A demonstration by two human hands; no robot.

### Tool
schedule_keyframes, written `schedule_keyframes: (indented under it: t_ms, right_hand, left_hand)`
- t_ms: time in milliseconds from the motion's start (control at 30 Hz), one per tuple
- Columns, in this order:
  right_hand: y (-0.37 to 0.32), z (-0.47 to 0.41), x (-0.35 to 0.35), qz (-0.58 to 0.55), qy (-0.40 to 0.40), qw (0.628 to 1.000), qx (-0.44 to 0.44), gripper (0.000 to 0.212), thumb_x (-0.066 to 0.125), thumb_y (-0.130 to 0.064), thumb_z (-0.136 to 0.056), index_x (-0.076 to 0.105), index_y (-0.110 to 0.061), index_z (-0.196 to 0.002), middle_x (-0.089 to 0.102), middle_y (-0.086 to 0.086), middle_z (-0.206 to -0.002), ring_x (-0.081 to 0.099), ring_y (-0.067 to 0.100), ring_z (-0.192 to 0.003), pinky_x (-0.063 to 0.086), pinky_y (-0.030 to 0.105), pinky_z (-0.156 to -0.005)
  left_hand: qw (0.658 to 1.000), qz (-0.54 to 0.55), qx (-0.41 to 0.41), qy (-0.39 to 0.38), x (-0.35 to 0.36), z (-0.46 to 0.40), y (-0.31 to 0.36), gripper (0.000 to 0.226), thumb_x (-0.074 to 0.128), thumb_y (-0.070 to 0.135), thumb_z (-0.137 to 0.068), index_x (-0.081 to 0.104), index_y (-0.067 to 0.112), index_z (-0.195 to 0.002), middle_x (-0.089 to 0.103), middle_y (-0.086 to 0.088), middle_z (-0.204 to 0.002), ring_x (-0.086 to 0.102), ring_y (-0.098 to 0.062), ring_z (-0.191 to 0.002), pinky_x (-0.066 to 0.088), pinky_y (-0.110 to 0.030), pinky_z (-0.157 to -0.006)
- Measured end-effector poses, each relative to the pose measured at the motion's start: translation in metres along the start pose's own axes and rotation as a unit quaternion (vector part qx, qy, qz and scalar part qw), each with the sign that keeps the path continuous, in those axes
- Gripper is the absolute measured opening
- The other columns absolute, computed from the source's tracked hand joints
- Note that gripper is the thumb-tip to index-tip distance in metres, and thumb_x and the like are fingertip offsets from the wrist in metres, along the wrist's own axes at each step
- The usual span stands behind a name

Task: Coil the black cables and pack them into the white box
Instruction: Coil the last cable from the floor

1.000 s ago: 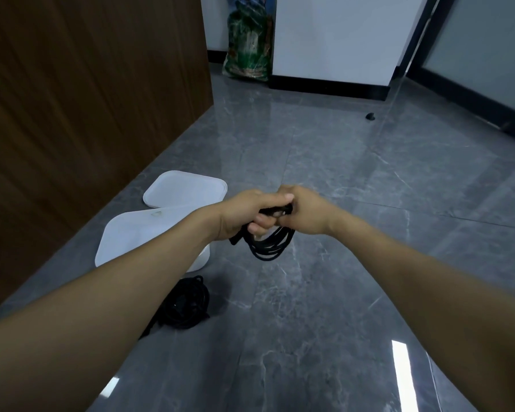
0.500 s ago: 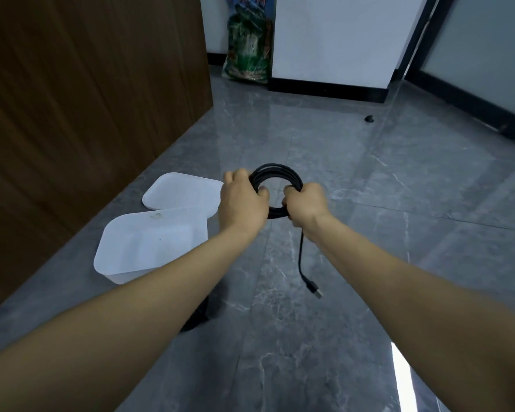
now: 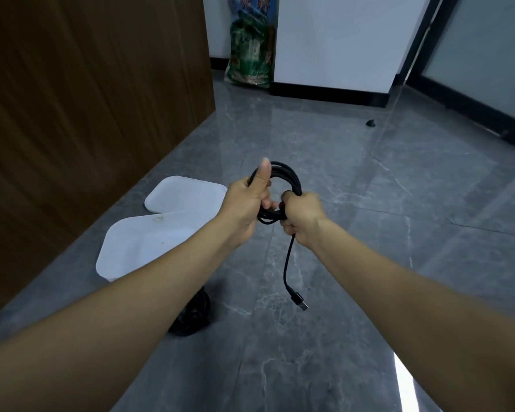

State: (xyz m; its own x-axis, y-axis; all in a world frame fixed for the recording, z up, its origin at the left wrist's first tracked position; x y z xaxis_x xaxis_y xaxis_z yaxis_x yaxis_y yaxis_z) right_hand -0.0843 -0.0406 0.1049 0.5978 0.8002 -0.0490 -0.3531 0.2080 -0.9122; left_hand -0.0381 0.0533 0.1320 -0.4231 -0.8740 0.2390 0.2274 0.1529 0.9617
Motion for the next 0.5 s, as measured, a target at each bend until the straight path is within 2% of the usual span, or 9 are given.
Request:
schedule_keyframes:
  t_ms: [133,267,333,400,433,500]
  right_hand:
    - [0.0,0.004,0.011,-0.012,-0.032,0.999,-0.01,0.032,0.04,-0.007,-0.095,0.034,-0.014,-0.064,0.033,0.003,-0.058,0.021,0.012,-0.043,0.015,0.019,-0.038]
    - [-0.001,0.007,0.018,0.081,-0.087,0.992,-0.033,0.026,0.053,-0.02,-0.093,0.041,-0.013,-0.071,0.036,0.004,-0.063,0.025,0.011,-0.043,0.019,0.02,-0.036]
    - [-0.01,0.012,0.014,0.152,-0.109,0.978,-0.094,0.023,0.064,-0.031,-0.088,0.05,-0.013,-0.084,0.044,-0.002,-0.067,0.039,0.008,-0.051,0.029,0.017,-0.044]
    - [-0.023,0.015,0.004,0.179,-0.107,0.962,-0.175,0.032,0.069,-0.035,-0.083,0.054,-0.015,-0.102,0.05,-0.005,-0.08,0.048,0.004,-0.067,0.037,0.017,-0.057]
    - [-0.032,0.015,-0.001,0.185,-0.097,0.952,-0.225,0.031,0.07,-0.035,-0.082,0.057,-0.016,-0.103,0.051,-0.006,-0.083,0.048,0.003,-0.067,0.037,0.016,-0.06]
    - [-0.047,0.015,-0.008,0.223,-0.067,0.921,-0.311,0.015,0.069,-0.029,-0.084,0.064,-0.017,-0.09,0.056,-0.003,-0.081,0.047,0.004,-0.063,0.037,0.019,-0.064]
  left_hand:
    - [0.998,-0.012,-0.01,0.061,-0.01,0.0,0.007,0.049,0.051,0.057,-0.086,0.046,0.012,-0.07,0.025,0.008,-0.041,0.025,-0.008,-0.039,0.038,-0.025,-0.058]
    - [0.986,-0.11,0.004,0.123,-0.026,-0.005,0.013,0.056,0.047,0.062,-0.087,0.047,0.011,-0.065,0.035,0.008,-0.037,0.036,-0.009,-0.035,0.035,-0.027,-0.051]
    - [0.971,-0.186,0.019,0.152,-0.035,-0.007,0.017,0.047,0.046,0.053,-0.092,0.049,0.014,-0.066,0.043,0.003,-0.05,0.042,-0.014,-0.047,0.036,-0.028,-0.054]
    - [0.954,-0.246,0.028,0.168,-0.045,-0.007,0.02,0.043,0.045,0.046,-0.095,0.049,0.014,-0.067,0.045,-0.002,-0.061,0.043,-0.017,-0.056,0.038,-0.03,-0.058]
    - [0.951,-0.258,0.032,0.168,-0.048,-0.008,0.02,0.041,0.045,0.044,-0.095,0.05,0.014,-0.068,0.046,-0.003,-0.063,0.043,-0.017,-0.058,0.04,-0.031,-0.061]
    - [0.948,-0.27,0.035,0.162,-0.052,-0.01,0.019,0.04,0.046,0.042,-0.094,0.054,0.01,-0.071,0.047,-0.003,-0.066,0.043,-0.018,-0.061,0.043,-0.034,-0.066]
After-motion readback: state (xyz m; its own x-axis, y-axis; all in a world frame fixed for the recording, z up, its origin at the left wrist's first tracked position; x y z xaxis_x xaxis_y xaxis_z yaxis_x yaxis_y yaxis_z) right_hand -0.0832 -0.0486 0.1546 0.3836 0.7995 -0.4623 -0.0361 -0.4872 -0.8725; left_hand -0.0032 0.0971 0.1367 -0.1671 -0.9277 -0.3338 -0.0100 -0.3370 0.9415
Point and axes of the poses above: each hand's wrist, its own z-axis away from the middle knuckle, its own x-axis out of the palm, y = z × x, the point moved 6 cm from there along -z, towards the middle knuckle
